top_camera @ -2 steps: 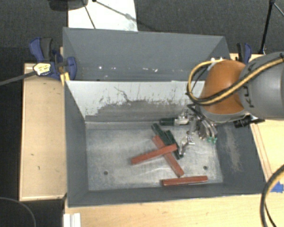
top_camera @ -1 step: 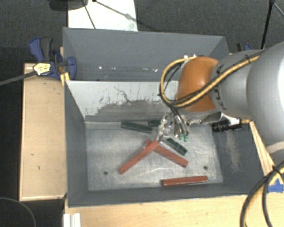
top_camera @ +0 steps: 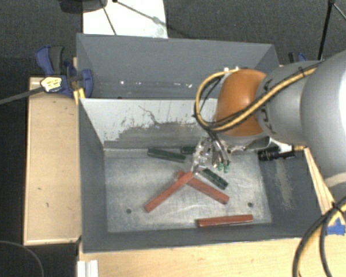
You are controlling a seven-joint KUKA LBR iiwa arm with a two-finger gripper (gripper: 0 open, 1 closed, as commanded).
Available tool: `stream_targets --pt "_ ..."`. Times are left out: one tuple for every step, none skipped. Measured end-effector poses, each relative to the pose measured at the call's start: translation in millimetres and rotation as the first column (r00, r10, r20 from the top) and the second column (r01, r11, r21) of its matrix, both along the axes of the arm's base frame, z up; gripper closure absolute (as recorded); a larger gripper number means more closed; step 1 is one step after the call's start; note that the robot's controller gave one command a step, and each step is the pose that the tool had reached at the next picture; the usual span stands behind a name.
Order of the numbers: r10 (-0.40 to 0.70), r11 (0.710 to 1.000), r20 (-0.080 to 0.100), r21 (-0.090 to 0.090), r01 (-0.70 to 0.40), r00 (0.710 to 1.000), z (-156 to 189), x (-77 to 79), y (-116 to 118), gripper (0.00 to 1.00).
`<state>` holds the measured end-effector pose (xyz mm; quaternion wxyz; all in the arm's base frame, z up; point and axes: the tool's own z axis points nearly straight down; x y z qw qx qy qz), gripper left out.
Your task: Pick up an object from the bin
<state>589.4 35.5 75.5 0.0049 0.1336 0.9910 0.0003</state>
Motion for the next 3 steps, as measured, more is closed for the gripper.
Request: stream_targets --pt "0.002 1.000 -0.013 0.001 -0.002 1.000 51.4 -6.1 -8.8 1.00" --pt "0.003 1.000 -0.002 0.001 -0.003 1.000 99.3 -2.4 -11.7 1.00" --pt "0.003 1.000 -0.009 0.001 -0.003 1.000 142.9 1.4 -4.0 1.00"
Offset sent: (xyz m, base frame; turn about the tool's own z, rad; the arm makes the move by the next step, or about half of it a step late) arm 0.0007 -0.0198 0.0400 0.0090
